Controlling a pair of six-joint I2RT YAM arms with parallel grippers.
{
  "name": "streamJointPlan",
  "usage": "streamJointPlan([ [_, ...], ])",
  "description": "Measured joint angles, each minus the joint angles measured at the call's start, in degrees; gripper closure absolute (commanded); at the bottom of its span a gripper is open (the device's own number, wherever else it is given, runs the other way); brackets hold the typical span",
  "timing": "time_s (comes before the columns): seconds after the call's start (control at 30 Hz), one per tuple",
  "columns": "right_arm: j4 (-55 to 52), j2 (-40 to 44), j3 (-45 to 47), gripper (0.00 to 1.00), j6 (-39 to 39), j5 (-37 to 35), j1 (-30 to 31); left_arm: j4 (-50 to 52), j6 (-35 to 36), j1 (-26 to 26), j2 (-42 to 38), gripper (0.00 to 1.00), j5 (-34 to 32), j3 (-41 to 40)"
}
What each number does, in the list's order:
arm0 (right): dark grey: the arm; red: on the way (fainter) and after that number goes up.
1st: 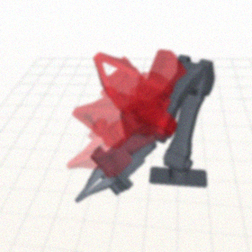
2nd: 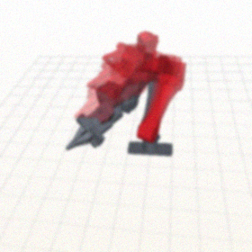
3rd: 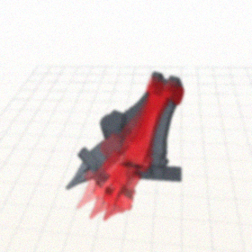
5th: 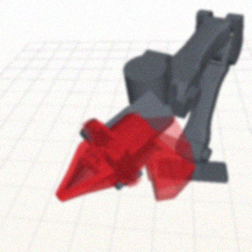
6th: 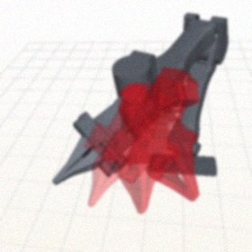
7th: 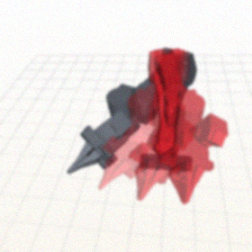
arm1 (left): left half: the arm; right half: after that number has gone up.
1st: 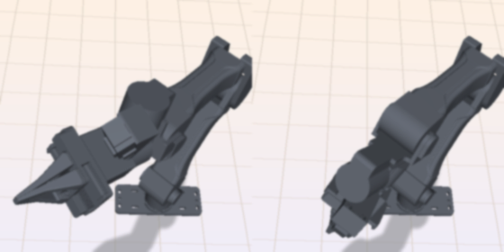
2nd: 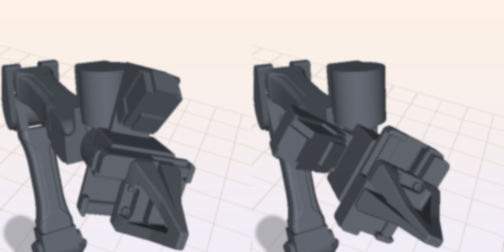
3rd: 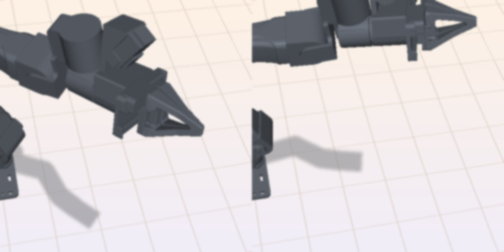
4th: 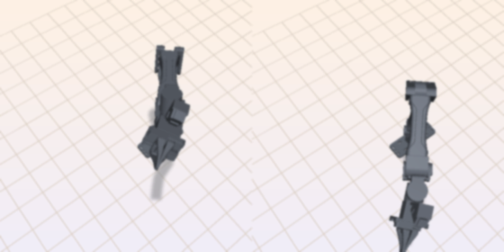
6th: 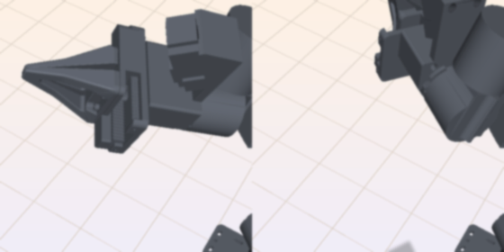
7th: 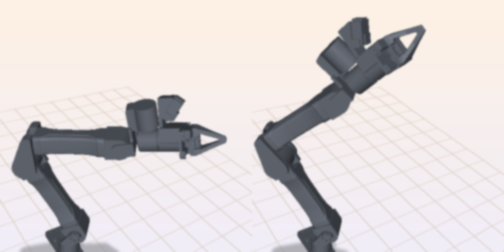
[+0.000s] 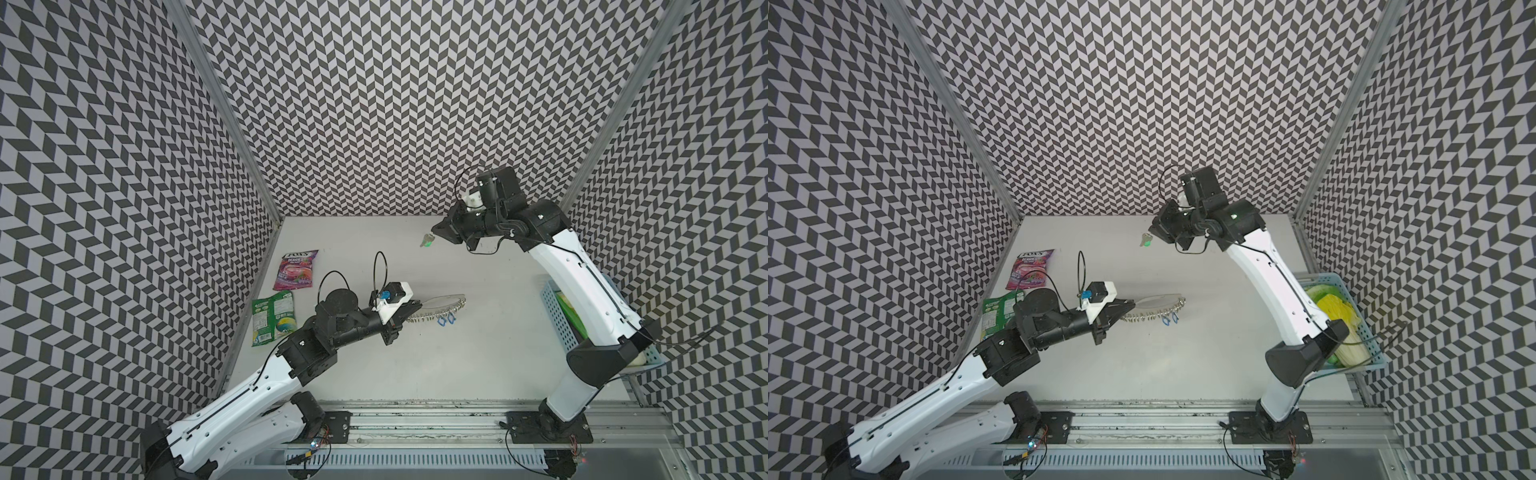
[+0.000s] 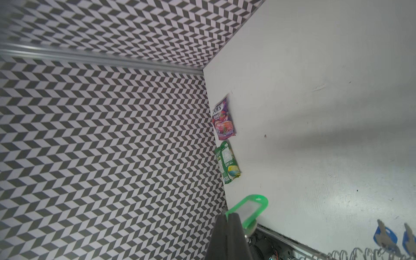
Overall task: Attach keys to a key ring
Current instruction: Pick up the key from the center of the board, then insert the key onto the keyring.
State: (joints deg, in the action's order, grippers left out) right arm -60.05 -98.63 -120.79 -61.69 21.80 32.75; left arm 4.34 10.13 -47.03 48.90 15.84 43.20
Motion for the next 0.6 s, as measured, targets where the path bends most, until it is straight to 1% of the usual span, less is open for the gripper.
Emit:
streamJointPlan([
  [0.17,1.53,0.59,1.92,1.00,2.45,-0.55,2.97,-0.76,1.79,-0.11,1.57,1.00,-2.16,0.00],
  [0.43,7.67,9.46,17.33,1.00,5.97,-0.59,4.26,-2.80,0.37,-0.28,3.13,1.00,-2.75,1.51],
  [0.6,10.67,12.15,20.46,1.00,8.87,-0.59,4.42,-4.42,-1.01,-1.44,3.96,1.00,-2.69,2.60],
])
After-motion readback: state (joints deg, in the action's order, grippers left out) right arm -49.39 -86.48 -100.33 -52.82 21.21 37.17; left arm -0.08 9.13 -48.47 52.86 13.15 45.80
